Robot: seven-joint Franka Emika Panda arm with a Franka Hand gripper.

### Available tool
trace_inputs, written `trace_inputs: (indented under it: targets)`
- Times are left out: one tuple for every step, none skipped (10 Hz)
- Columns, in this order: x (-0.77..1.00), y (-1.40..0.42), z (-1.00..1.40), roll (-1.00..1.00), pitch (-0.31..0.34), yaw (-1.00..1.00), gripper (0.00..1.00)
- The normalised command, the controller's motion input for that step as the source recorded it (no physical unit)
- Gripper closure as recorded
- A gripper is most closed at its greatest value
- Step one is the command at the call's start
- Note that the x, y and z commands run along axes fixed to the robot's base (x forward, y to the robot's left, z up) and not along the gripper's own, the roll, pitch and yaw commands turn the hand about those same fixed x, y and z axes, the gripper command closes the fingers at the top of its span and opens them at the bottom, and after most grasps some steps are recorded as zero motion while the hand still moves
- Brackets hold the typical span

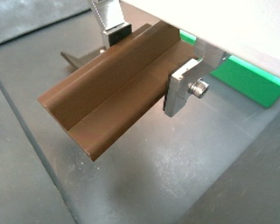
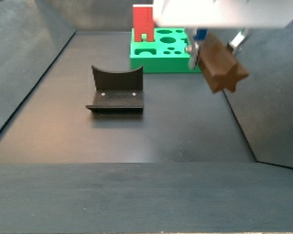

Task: Pick up the star object. Move up. Place the star object on the fixture. Regrasp the star object. Move to above the board. Insert the star object.
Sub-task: Place the star object on the fixture.

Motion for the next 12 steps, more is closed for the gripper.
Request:
trace_inputs:
  targets:
    - [-0.01,0.01,0.59,0.1,0.071,0.01,1.0]
    - [-0.01,0.0,0.44,0.1,0.079,0.02,1.0]
    - [0.0,0.0,0.29,0.09,0.086,0.03,1.0]
    - [1.0,-0.47,-0.03,0.07,0.122,-0.19,1.0]
    - [1.0,-0.47,-0.06,0.07,0.129,-0.18,1.0]
    - [1.0,-0.41,-0.05,0.06,0.116,-0.1,1.0]
    - [1.0,-0.38,-0.05,0.05,0.112,-0.06,1.0]
    - [1.0,-0.36,-0.04,0.03,0.113,-0.02,1.0]
    - [1.0,-0.33,-0.04,0.02,0.117,-0.01,1.0]
    - [1.0,-0.3,-0.04,0.01,0.123,0.01,1.0]
    - [1.0,-0.28,-0.03,0.0,0.129,0.02,1.0]
    - [1.0,-0.25,-0.03,-0.01,0.136,0.02,1.0]
